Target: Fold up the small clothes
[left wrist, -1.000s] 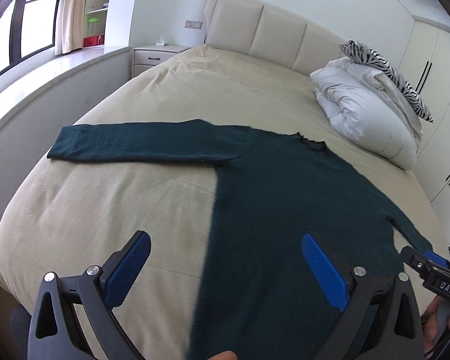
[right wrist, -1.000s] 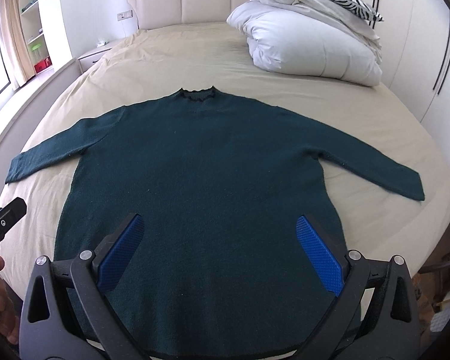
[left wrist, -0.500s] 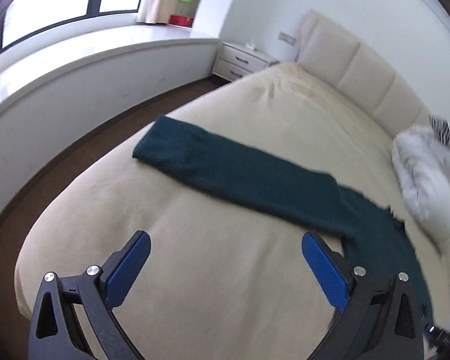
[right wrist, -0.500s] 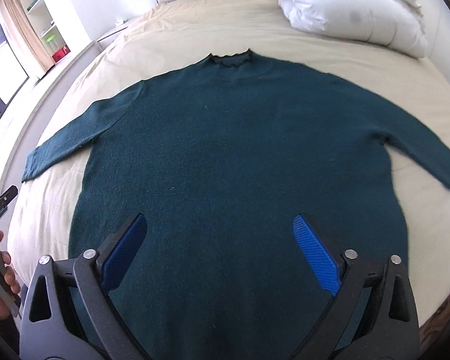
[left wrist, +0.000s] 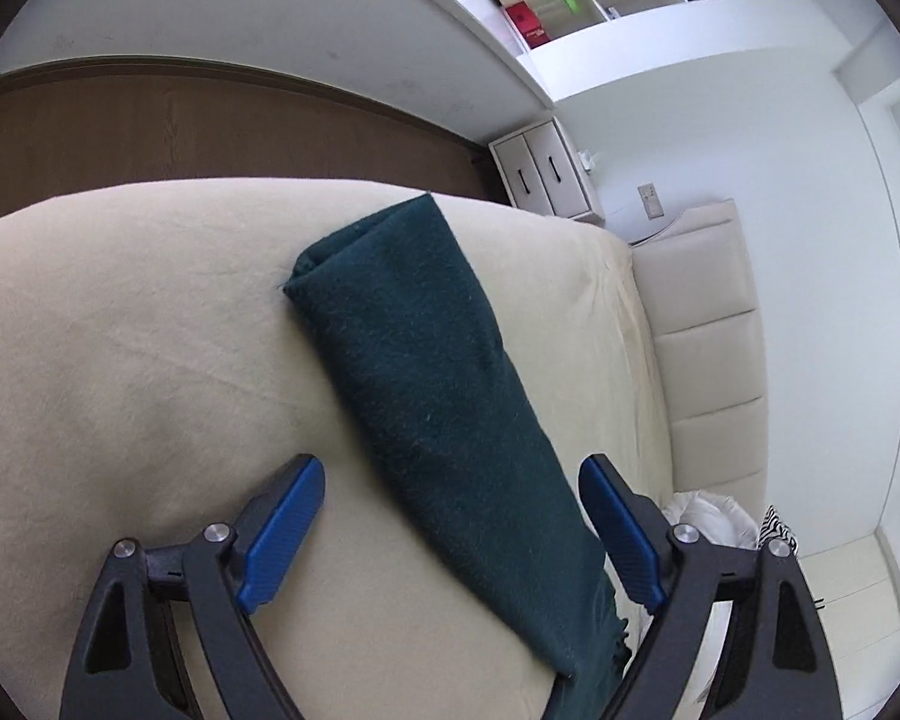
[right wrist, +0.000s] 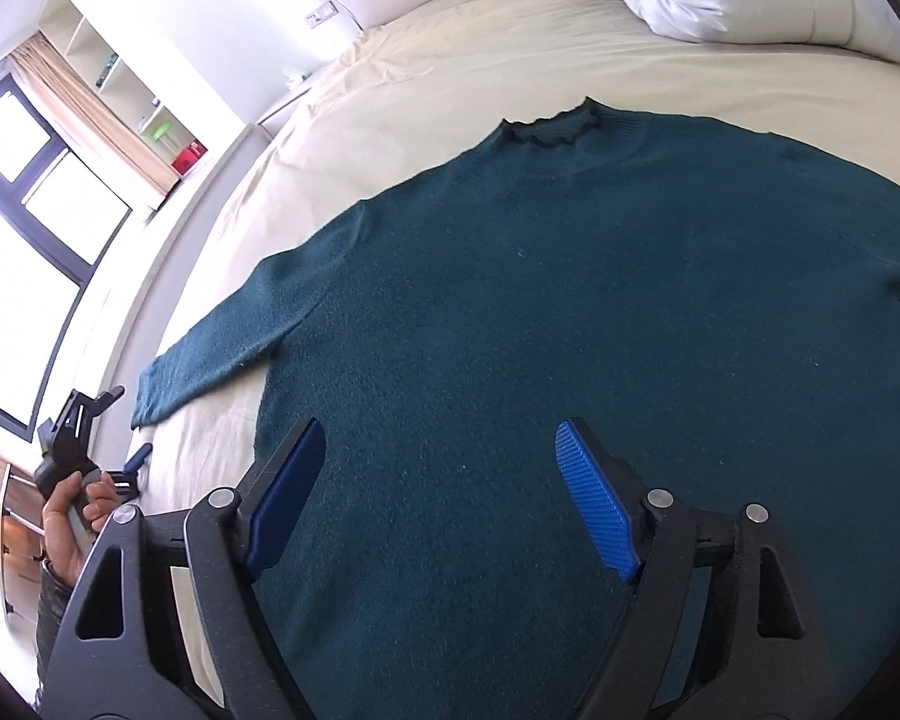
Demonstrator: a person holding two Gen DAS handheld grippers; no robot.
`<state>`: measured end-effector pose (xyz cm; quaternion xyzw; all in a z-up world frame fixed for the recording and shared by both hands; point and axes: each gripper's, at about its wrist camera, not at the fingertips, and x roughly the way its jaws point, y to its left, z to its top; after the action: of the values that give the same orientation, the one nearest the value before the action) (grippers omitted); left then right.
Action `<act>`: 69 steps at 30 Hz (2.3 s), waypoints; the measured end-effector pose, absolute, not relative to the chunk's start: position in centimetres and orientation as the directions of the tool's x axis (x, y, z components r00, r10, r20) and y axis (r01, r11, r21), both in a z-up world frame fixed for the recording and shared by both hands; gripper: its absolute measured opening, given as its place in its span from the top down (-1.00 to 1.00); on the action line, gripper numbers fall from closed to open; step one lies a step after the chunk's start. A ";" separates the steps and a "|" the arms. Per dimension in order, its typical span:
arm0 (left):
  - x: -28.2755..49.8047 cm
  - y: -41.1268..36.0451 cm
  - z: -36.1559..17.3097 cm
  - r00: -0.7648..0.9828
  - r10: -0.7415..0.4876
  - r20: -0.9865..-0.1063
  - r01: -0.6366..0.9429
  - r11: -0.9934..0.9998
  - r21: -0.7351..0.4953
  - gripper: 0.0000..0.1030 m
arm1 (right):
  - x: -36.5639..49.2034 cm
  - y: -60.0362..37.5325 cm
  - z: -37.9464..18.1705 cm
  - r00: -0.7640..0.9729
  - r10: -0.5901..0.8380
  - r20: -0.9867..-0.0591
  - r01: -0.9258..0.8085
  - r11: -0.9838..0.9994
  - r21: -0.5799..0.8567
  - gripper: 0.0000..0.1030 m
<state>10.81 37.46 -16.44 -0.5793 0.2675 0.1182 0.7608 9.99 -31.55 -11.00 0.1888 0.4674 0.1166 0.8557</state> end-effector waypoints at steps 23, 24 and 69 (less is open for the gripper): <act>20.4 8.2 -4.7 0.770 -0.130 -0.625 0.022 0.984 -0.177 0.85 | 7.3 -39.4 -12.2 0.618 0.326 -0.715 0.072 0.883 0.464 0.01; 20.1 5.2 -5.5 0.758 -0.141 -0.637 0.074 0.989 -0.132 0.85 | 7.2 -40.0 -12.3 0.621 0.325 -0.714 0.080 0.879 0.470 0.01; 20.9 13.0 -9.9 0.678 -0.235 -0.696 -0.050 0.930 -0.363 -0.23 | 22.2 -44.0 -12.8 0.556 0.265 -0.788 0.015 0.944 0.329 0.88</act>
<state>20.88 13.02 -9.86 -0.1795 0.3977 -0.0514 0.8983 22.18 -43.97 -12.82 0.1508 0.4656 0.0719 0.8691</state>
